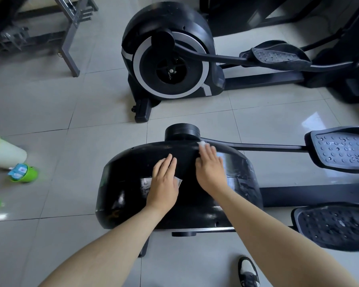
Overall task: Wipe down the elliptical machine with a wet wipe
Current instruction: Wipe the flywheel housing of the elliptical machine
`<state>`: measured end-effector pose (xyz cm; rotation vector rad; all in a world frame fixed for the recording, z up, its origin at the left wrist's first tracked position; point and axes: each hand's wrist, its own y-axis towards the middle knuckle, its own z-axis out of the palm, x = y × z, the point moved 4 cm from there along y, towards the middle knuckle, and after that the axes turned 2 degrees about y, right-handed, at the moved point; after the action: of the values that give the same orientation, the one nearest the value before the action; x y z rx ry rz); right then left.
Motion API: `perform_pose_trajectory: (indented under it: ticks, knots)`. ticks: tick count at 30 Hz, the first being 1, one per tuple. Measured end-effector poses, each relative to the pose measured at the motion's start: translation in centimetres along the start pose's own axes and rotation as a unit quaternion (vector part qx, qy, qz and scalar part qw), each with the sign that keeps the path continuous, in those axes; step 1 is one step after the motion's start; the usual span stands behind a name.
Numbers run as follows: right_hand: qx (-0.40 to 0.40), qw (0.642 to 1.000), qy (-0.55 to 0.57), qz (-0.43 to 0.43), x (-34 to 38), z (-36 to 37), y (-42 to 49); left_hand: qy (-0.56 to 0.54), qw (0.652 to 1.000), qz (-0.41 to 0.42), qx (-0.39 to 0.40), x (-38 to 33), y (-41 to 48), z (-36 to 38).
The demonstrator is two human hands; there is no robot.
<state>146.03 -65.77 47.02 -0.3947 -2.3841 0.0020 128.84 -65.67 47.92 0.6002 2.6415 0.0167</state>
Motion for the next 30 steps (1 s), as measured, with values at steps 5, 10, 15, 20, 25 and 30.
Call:
perform_pose_trajectory:
  ticks: [5,10,15,20,25,30]
  knots:
    - [-0.036,0.977,0.075,0.198,-6.5,-0.8,-3.0,0.024,1.0,0.011,-0.005,0.1,-0.1,0.2]
    - [-0.019,0.995,0.025,0.097,-2.7,0.6,-4.7,0.0,1.0,0.018,-0.014,0.1,0.0,0.1]
    - [0.071,0.992,-0.041,-0.097,0.8,2.1,-7.0,-0.012,0.999,0.035,-0.002,0.1,-0.4,0.2]
    - [0.011,0.995,0.02,0.097,-5.9,0.0,-8.3,0.036,0.991,0.129,-0.001,-1.1,-1.9,-0.4]
    - [-0.023,0.981,0.084,0.172,-6.2,-0.1,-9.8,0.075,0.988,0.137,0.011,-1.1,-4.2,-0.5]
    - [0.015,0.997,0.061,-0.054,1.0,3.1,-10.5,0.043,0.992,0.117,0.024,-0.6,-5.2,0.0]
